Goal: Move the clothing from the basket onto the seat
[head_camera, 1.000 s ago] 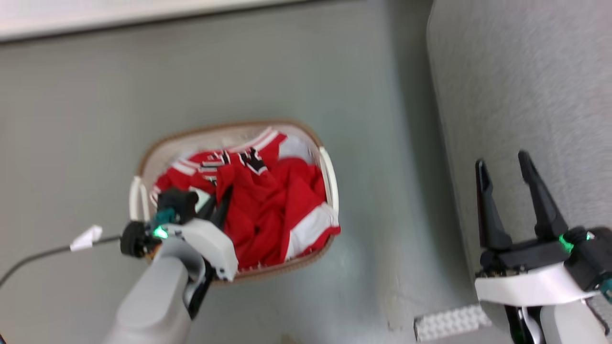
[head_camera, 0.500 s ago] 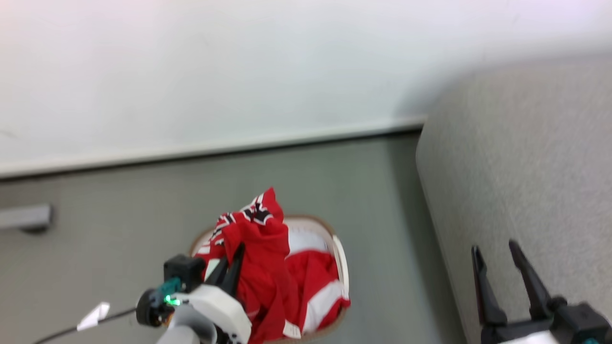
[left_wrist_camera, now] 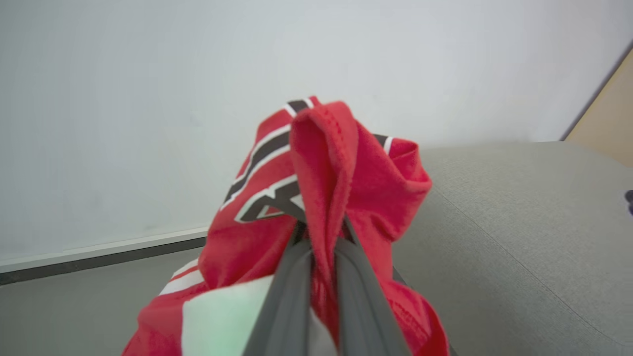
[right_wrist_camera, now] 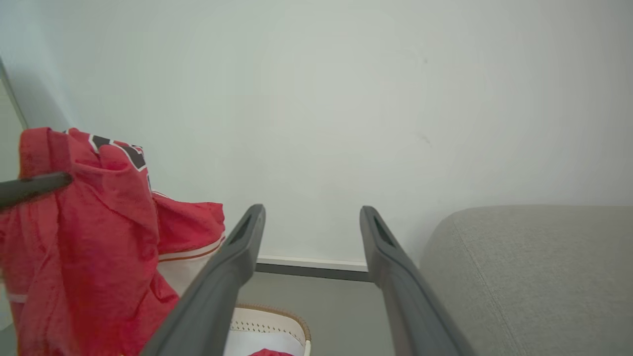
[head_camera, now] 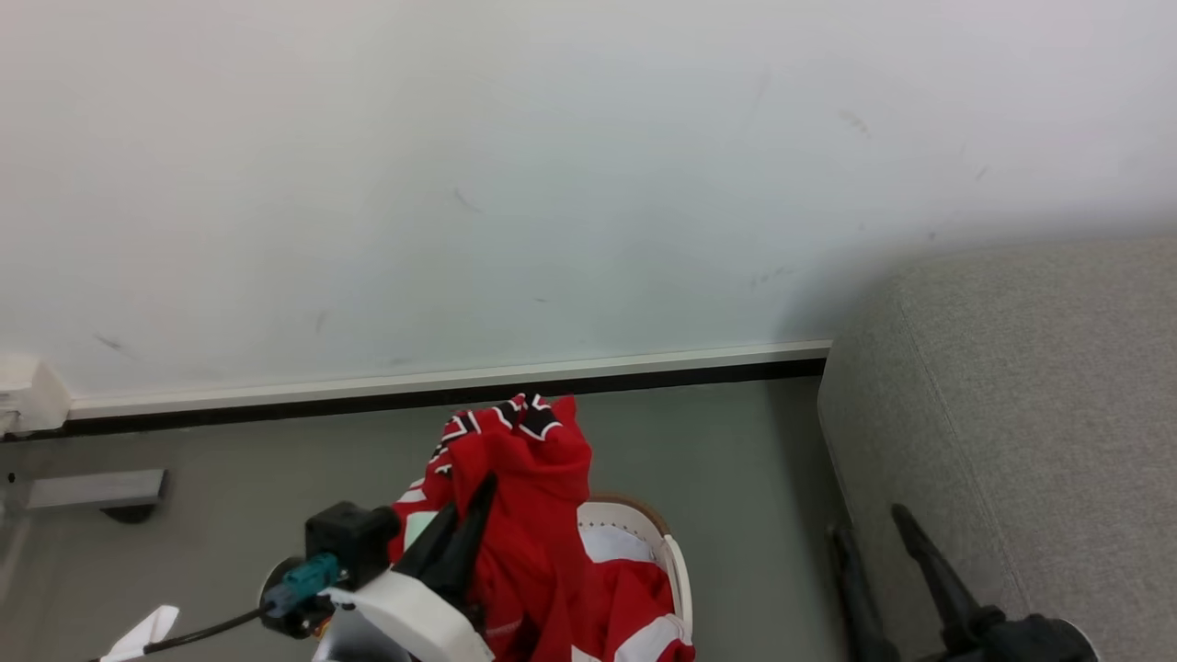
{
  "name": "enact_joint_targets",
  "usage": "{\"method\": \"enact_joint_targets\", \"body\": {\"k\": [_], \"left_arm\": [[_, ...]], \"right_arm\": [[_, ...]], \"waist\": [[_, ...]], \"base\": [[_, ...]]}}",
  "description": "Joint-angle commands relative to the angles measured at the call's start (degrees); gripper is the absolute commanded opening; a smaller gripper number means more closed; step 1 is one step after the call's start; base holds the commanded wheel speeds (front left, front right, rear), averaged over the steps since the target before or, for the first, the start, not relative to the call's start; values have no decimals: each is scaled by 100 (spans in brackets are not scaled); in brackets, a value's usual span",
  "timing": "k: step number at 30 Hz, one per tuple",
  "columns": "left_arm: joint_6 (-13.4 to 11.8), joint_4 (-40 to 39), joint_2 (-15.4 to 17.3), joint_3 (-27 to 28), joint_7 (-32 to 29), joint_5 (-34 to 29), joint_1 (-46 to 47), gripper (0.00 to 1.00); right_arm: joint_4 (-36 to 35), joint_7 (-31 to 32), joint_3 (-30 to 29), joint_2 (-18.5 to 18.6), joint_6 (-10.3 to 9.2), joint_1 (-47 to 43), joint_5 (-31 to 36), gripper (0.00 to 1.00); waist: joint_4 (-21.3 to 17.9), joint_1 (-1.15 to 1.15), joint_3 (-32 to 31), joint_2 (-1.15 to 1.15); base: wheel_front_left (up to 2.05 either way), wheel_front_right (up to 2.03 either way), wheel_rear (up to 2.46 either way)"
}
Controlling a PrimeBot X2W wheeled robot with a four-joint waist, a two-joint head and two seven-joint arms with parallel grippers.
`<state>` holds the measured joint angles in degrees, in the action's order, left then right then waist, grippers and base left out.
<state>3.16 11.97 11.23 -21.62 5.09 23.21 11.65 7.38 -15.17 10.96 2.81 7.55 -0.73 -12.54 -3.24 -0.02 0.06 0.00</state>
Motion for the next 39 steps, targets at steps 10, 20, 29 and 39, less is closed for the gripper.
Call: {"method": "enact_joint_targets", "body": {"k": [10,20,29,39], "left_arm": [[317,-1442,358,-567,-624,220,-193,0],[435,-1777,594,-1272,-625,547,-87,0],[439,-1688,708,-1937,-487,869,194,0],[427,-1301,771,-2122,-229,861,316,33]], "right_arm": [[38,2,2080,979,-13,992,-929,100],[466,5,3983,1721,-13,2224,-2290,100],[710,6,5171,1771,-12,2992,-3503,89],[416,-12,5200,1904,-12,3152,-3981,0]], "waist": [[81,2,-15,0],[138,2,-79,0],[185,2,-114,0],[105,2,-71,0]], "base": [[0,0,0],[0,0,0],[0,0,0],[0,0,0]]}}
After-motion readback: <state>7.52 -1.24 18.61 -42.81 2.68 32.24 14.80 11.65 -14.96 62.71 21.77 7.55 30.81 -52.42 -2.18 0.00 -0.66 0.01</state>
